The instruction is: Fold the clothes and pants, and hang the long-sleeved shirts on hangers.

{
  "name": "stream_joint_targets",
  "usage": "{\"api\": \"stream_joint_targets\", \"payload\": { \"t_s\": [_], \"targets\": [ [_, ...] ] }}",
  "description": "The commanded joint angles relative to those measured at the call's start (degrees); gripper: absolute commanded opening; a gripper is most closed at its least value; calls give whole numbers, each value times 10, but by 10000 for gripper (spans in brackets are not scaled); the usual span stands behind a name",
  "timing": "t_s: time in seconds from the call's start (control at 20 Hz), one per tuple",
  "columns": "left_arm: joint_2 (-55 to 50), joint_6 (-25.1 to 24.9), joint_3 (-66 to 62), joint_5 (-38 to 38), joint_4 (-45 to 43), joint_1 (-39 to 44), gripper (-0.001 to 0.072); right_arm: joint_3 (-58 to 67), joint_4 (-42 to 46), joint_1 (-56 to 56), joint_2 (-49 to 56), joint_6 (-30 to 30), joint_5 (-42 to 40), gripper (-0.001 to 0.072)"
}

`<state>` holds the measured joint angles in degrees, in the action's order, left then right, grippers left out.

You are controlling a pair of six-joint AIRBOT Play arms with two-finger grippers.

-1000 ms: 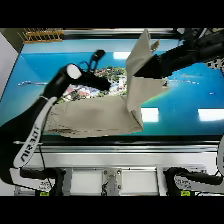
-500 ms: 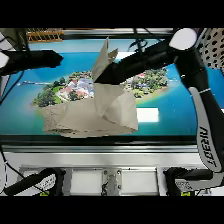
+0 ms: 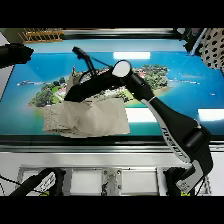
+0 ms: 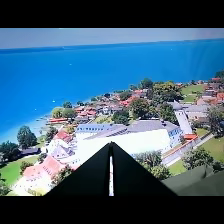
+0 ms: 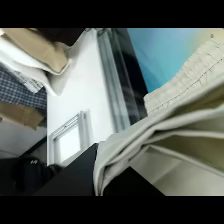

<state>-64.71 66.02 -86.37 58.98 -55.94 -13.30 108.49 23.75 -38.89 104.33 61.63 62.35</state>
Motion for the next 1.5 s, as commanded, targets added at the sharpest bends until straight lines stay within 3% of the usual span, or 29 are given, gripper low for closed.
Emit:
{"api": "stream_joint_targets", "payload": {
  "t_s": [0.0,0.2,0.25,0.3,0.45,0.6,0.7,0.85,1.0,1.1,1.3,1.45],
  "targets": [
    [7,0,0,5,0,-5,7,1,1,-44,53,-18,-102,4],
    [7,0,0,12,1,-5,7,1,10,-81,91,-28,-215,12],
    [7,0,0,12,2,-5,7,7,10,-92,103,-35,-247,134],
    [7,0,0,12,2,-5,7,25,8,-103,118,-34,-264,403],
    [7,0,0,12,2,-5,7,106,9,-130,163,-35,-269,673],
    [7,0,0,16,0,-5,7,109,18,-123,150,-101,-246,672],
    [7,0,0,26,0,-5,7,103,21,-99,131,-99,-219,664],
    [7,0,0,37,-1,-5,7,71,22,-48,95,-74,-176,503],
    [7,0,0,62,-21,-5,6,18,34,14,62,-56,-118,501],
    [10,6,5,93,-46,-5,6,-42,37,63,32,-54,-77,381],
    [70,16,123,55,-44,0,6,-254,74,171,-67,-36,-59,366],
    [125,20,242,16,-44,31,6,-421,180,250,-136,24,-75,367]
  ]
}}
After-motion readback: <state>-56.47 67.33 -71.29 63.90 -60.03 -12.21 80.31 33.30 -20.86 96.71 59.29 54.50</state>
